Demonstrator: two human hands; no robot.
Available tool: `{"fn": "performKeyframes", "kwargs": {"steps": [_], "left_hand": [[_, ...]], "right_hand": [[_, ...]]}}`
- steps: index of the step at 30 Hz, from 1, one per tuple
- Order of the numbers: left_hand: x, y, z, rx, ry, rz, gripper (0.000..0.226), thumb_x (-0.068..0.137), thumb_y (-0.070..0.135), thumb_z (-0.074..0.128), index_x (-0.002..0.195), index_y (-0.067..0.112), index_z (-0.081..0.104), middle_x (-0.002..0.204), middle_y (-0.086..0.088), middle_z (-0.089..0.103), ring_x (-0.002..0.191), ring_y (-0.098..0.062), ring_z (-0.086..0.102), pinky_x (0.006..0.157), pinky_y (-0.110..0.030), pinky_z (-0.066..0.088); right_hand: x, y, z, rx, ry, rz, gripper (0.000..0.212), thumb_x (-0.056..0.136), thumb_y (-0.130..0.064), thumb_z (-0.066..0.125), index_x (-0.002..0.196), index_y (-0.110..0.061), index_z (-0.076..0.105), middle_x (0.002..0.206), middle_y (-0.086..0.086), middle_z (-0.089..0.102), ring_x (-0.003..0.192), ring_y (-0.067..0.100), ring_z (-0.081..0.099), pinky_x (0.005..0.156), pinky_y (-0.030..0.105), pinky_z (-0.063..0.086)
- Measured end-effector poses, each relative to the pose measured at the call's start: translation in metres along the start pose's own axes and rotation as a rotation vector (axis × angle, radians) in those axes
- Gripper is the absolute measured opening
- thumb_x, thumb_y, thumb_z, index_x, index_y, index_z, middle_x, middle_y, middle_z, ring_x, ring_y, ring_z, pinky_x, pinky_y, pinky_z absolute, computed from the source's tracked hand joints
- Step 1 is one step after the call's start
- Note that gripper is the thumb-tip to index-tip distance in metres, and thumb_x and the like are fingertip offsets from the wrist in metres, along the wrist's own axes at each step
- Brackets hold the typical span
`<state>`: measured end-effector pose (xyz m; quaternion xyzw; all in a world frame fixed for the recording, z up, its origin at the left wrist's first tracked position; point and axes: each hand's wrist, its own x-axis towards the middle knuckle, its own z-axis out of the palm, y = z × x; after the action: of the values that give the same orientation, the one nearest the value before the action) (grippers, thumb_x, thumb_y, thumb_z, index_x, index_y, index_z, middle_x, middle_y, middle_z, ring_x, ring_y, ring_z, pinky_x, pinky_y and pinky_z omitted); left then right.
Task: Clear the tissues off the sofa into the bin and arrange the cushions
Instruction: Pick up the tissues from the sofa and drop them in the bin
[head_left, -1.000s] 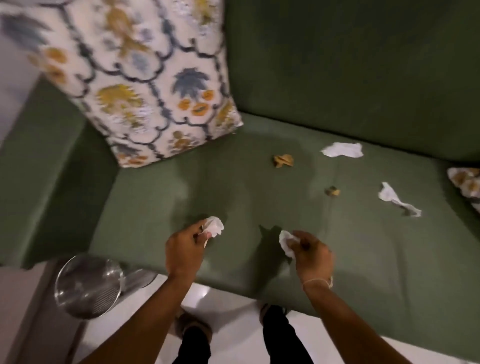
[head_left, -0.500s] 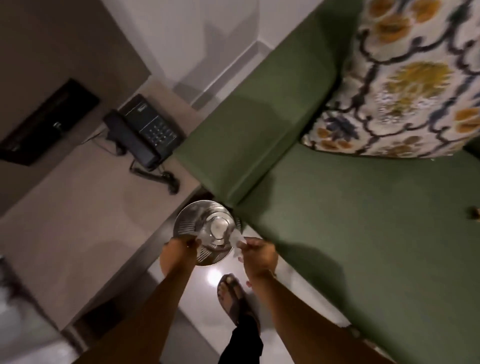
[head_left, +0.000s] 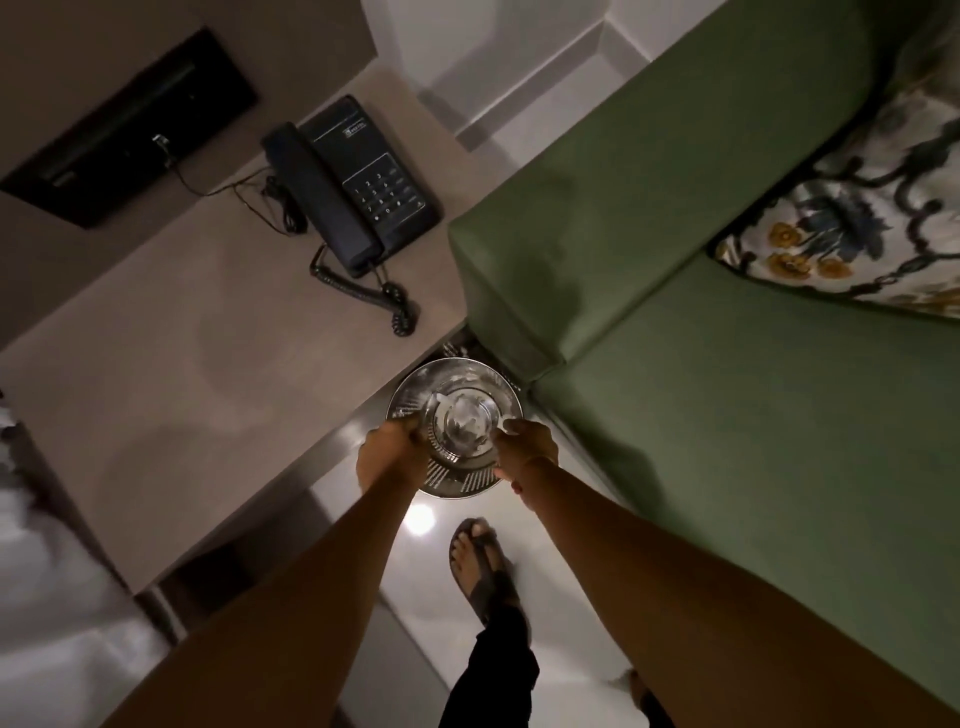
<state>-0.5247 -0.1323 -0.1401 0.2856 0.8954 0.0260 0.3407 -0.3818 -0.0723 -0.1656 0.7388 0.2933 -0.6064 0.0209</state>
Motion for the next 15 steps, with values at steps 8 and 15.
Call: {"fn": "performKeyframes", "kwargs": {"steps": [8, 15], "left_hand": [[-0.066, 0.039, -0.030, 0.181, 0.017, 0.233, 0.031, 0.095, 0.032, 0.046, 0.105, 0.016, 0.069, 0.101, -0.019, 0.072, 0.093, -0.036, 0.066, 0.081, -0.043, 0.052], [-0.156, 0.143, -0.009, 0.331, -0.036, 0.467, 0.027, 0.094, 0.030, 0.048, 0.112, 0.028, 0.069, 0.104, -0.014, 0.073, 0.094, -0.035, 0.067, 0.082, -0.040, 0.053]], "right_hand": [[-0.049, 0.008, -0.076, -0.045, -0.094, -0.141, 0.015, 0.085, -0.024, 0.062, 0.098, -0.030, 0.067, 0.089, 0.001, 0.064, 0.073, 0.023, 0.060, 0.061, 0.027, 0.051], [-0.089, 0.061, -0.212, 0.051, 0.101, -0.137, 0.022, 0.086, -0.020, 0.059, 0.100, -0.023, 0.076, 0.101, 0.007, 0.074, 0.087, 0.031, 0.068, 0.068, 0.031, 0.052]]}}
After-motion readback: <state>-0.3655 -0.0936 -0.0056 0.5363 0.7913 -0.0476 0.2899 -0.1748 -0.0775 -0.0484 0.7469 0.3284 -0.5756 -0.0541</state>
